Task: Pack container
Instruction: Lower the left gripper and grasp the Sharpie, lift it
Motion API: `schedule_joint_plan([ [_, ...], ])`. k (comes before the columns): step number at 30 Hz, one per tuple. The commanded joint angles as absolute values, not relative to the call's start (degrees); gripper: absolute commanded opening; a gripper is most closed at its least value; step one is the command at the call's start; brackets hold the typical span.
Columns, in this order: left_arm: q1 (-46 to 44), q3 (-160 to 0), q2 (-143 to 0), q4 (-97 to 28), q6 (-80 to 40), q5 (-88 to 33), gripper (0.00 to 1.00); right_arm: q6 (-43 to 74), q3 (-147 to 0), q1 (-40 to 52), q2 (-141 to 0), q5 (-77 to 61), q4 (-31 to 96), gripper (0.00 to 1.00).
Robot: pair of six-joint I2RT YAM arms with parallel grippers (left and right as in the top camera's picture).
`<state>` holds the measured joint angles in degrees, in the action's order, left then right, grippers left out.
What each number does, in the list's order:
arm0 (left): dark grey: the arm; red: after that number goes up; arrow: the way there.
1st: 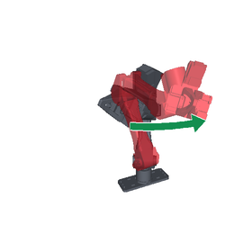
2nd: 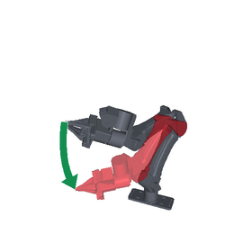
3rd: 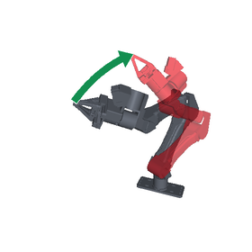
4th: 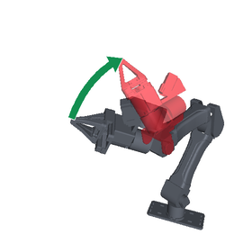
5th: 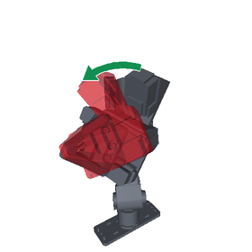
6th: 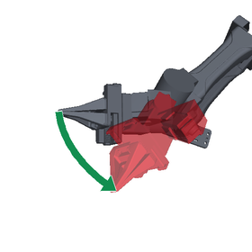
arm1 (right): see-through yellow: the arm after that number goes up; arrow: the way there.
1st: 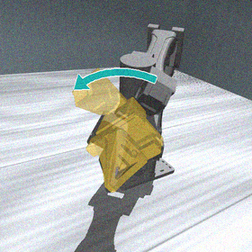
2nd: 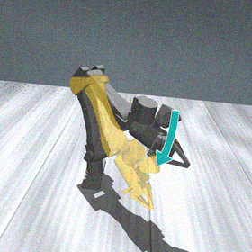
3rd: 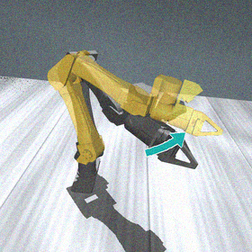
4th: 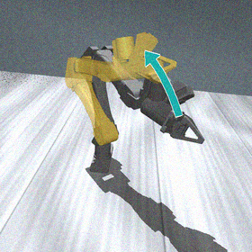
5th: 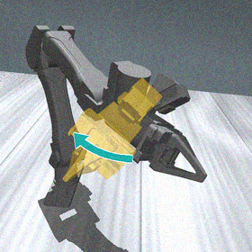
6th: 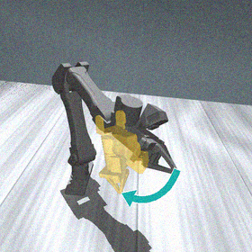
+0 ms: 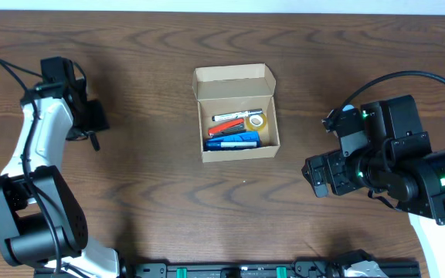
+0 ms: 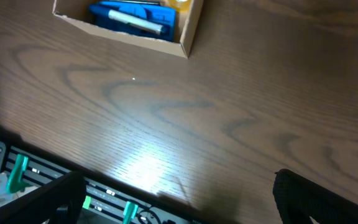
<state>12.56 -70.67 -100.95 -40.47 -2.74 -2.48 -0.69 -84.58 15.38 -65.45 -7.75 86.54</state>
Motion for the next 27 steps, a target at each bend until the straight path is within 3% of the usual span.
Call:
schedule_joint_plan([
  [1,12.8,-68.5,-101.2,-37.7,-5.2,1.5,0.63,-0.9,-84.6,15.0,-65.2,-7.9,86.6,0.99],
  [4,13.0,-67.4,-101.7,-34.6,-5.4,1.9,0.81,-0.9,-84.6,15.0,-65.2,-7.9,86.6,0.99],
  [9,14.4,-67.2,-104.5,-32.2,-6.9,1.2,0.88,-0.9,-84.6,15.0,-65.2,-7.9,86.6,0.99],
  [21,16.2,-67.2,-109.8,-29.0,-7.9,-2.9,0.83,-0.9,-84.6,15.0,-65.2,-7.9,86.6,0.99],
  [27,16.2,-67.2,-111.3,-28.9,-7.9,-3.7,0.72,-0.9,-84.6,15.0,-65.2,-7.9,86.6,0.99],
])
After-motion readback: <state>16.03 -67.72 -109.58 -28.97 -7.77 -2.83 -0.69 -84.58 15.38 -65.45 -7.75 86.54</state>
